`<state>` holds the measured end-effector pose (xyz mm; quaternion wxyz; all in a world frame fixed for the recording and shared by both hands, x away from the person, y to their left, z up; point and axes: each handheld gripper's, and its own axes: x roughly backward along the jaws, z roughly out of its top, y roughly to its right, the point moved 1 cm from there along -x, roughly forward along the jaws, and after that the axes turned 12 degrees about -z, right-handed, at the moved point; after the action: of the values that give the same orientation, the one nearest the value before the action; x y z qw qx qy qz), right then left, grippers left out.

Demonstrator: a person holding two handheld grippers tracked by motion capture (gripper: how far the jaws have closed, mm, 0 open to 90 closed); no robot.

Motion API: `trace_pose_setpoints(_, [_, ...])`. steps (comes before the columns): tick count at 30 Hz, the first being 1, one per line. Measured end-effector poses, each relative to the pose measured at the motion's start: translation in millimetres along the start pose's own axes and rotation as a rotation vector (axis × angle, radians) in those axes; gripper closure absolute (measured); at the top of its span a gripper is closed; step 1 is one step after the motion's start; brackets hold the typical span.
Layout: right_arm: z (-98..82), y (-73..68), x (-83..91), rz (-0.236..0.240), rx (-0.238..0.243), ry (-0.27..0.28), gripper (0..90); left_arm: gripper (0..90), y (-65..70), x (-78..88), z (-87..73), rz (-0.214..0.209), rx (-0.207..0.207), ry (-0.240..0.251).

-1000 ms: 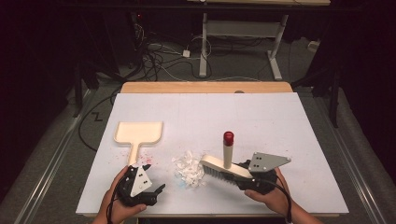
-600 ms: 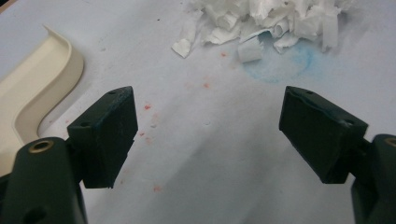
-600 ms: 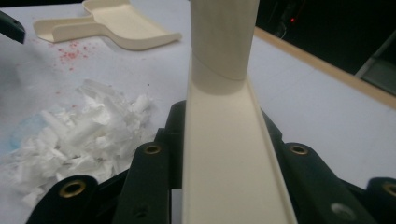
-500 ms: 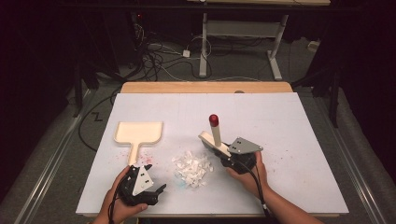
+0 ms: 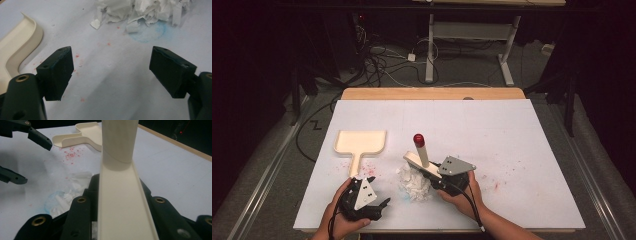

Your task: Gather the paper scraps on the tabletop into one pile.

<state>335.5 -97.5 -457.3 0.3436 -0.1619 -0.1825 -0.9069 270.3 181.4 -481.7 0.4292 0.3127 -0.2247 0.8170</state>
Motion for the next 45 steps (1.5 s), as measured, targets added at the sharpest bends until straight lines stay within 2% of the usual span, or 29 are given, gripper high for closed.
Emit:
trace_pose_setpoints(2, [1.0,3.1,1.7,-0.013,0.000,0.002,67.7,18.8,-0.8,0.4,-0.7,0.000,0.002,0.001])
trace_pose_setpoints(6, [5.0,18.3,11.8,-0.028,-0.035,0.035,67.7,18.8,-0.6,1.1,-0.5,0.000,0.002,0.004])
trace_pose_setpoints(12, [11.3,41.7,35.2,-0.043,-0.057,0.057,67.8,18.8,-0.7,0.8,-0.4,0.004,0.000,-0.002])
trace_pose_setpoints(15, [13.8,52.7,49.1,-0.050,-0.044,0.057,67.7,18.7,-0.2,1.4,-0.4,0.006,-0.001,-0.003])
trace_pose_setpoints(18, [13.9,65.2,66.4,-0.030,-0.052,0.048,67.7,18.7,-0.6,2.5,-1.3,0.010,0.002,0.001])
trace_pose_setpoints(24, [-0.4,91.7,109.5,0.014,-0.058,-0.037,67.7,18.7,-0.6,1.8,-0.7,0.010,-0.001,-0.008])
trace_pose_setpoints(26, [-8.2,98.9,123.0,0.007,-0.066,-0.070,67.7,18.7,0.0,1.2,0.2,0.010,-0.003,-0.010])
trace_pose_setpoints(30, [-20.8,108.7,145.5,0.044,-0.109,-0.151,67.7,18.8,0.5,0.4,1.6,0.013,-0.003,-0.008])
trace_pose_setpoints(32, [-24.4,111.2,153.6,0.073,-0.127,-0.197,67.7,18.8,-0.1,0.3,1.9,0.013,-0.001,-0.007])
trace_pose_setpoints(33, [-26.2,112.9,156.1,0.100,-0.153,-0.225,67.7,18.7,-0.4,0.2,2.0,0.013,0.002,-0.005])
trace_pose_setpoints(35, [-31.4,119.0,155.7,0.189,-0.204,-0.287,67.6,18.7,-1.1,-0.3,2.5,0.010,0.006,-0.004])
trace_pose_setpoints(37, [-38.2,126.1,148.7,0.228,-0.229,-0.352,67.5,18.7,-1.6,-1.0,3.1,0.010,0.007,-0.006])
trace_pose_setpoints(39, [-45.6,134.3,137.3,0.203,-0.259,-0.392,67.4,18.7,-2.2,-2.1,3.8,0.005,0.008,-0.004])
trace_pose_setpoints(41, [-51.5,144.0,123.8,0.206,-0.275,-0.432,66.3,18.7,-3.0,-3.9,4.3,0.001,0.007,-0.011])
trace_pose_setpoints(42, [-53.9,149.2,117.4,0.186,-0.297,-0.448,64.5,18.7,-3.1,-4.9,4.4,0.000,0.006,-0.015])
trace_pose_setpoints(44, [-57.4,160.4,106.0,0.146,-0.307,-0.463,59.1,18.7,-2.4,-5.9,4.2,-0.003,0.005,-0.019])
trace_pose_setpoints(45, [-58.0,166.1,101.8,0.106,-0.308,-0.484,54.6,18.7,-1.7,-6.1,3.9,-0.004,0.003,-0.022])
